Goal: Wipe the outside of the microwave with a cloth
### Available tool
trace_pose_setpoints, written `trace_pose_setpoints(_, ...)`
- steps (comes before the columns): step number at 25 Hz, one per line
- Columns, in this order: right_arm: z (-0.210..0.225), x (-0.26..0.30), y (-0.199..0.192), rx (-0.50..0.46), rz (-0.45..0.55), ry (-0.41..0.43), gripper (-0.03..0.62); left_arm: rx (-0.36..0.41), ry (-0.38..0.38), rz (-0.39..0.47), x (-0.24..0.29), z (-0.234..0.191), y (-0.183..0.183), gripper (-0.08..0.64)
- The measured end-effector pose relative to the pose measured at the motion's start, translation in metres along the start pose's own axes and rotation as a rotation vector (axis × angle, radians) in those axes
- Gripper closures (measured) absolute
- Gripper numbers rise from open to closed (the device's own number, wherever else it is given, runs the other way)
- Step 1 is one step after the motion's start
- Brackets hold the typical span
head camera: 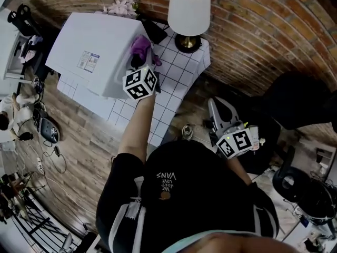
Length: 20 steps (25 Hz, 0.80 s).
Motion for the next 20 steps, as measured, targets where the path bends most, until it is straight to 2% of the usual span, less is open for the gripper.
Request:
trace_pose_setpoints(6,0.008,-0.005,0.002,-0.003,-0.001,-0.042,0.594,-0.016,-0.005,-0.021,0.028,0.007,-0.007,0.417)
trace_pose_setpoints(10,0.006,-0.005,0.001,-0.002,0.000,-0.042,0.594,-0.017,-0.028,-0.016,0.024,0.010,-0.007,0.417)
trace_pose_setpoints(14,-0.001,0.002,-0.003,0.005,-0.008,-0.002,0.595,-0.014,-0.039,0.015,-0.005,0.010,-0.003,0.417)
trace_pose_setpoints(20,-0.017,0.018,-0.010,0.016,-0.026,0.096,0.595,-0.041,0.021,0.014,-0.073,-0.006,-0.009,0.417)
Point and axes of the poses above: the fingertips, and each gripper's own axes: x forward along the fingers, z to its right, y out of its top, the point moved 8 cm from there along -x, backward along the fingers, and after that the axes turned 15 degrees about z, right-handed, at the moved point
